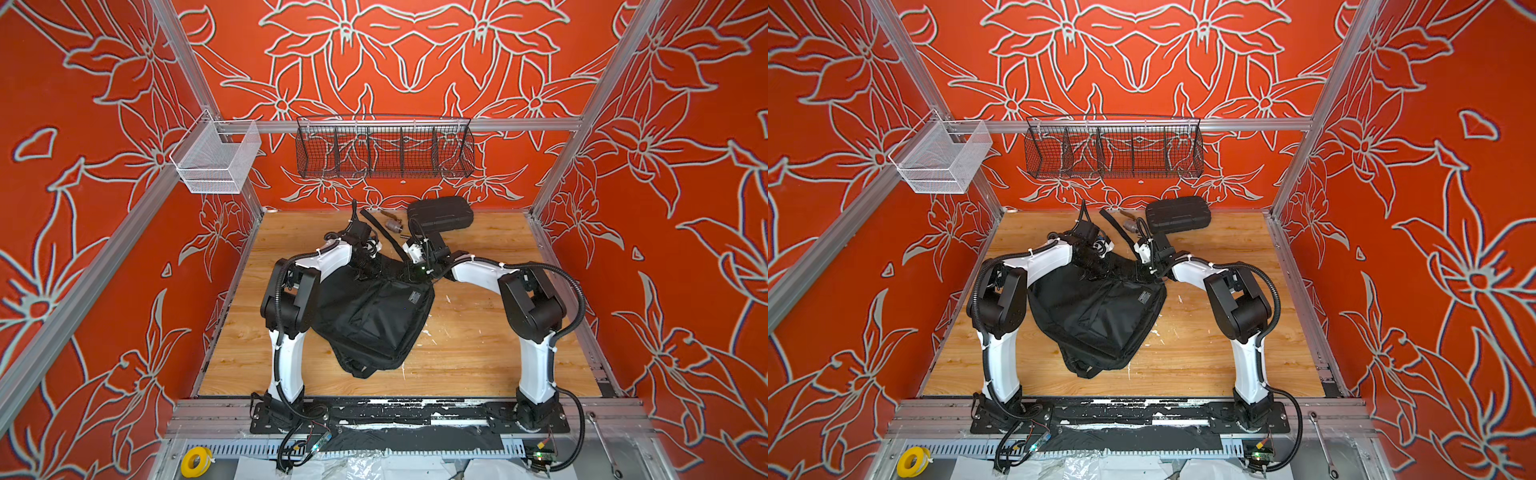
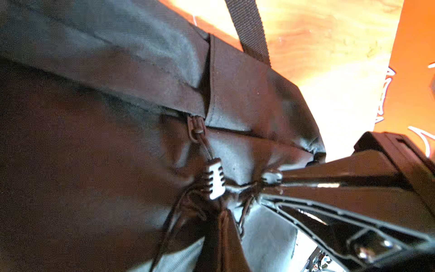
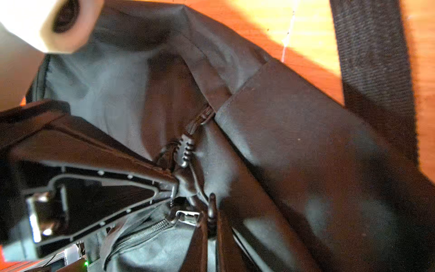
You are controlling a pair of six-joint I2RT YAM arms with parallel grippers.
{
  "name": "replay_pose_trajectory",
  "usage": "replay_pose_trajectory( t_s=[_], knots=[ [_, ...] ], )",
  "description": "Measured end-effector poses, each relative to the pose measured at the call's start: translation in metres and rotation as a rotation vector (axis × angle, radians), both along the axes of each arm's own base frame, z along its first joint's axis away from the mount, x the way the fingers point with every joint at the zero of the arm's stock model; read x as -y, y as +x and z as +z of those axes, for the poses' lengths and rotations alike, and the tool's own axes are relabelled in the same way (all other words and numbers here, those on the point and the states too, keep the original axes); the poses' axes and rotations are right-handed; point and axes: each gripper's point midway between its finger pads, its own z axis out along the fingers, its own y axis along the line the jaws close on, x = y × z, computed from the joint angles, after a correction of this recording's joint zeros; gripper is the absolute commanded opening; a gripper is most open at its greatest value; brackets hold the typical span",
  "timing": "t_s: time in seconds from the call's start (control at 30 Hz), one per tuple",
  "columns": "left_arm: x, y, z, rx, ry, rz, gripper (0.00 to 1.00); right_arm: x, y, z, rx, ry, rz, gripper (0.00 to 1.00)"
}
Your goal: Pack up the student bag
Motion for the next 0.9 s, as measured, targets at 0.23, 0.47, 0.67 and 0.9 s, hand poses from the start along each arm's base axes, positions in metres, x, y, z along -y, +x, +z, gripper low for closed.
replay_pose_trajectory(
  t_s=[0.23,0.47,0.67,0.9],
  knots=[
    [0.006,0.000,0.002,0.034,-0.016,-0.036,0.00,0.010,0.007,0.002,-0.002,0.008,-0.020,0.00],
    [0.006,-0.003,0.006,0.064,-0.022,-0.055,0.00,0.007,0.012,0.012,0.044,0.034,-0.014,0.00],
    [0.007,0.002,0.015,0.080,-0.030,-0.044,0.28,0.006,0.010,0.019,0.114,0.032,0.031,0.00],
    [0.002,0.009,0.035,0.098,-0.028,-0.008,0.64,0.021,-0.003,-0.006,0.093,-0.035,0.014,0.00]
  ],
)
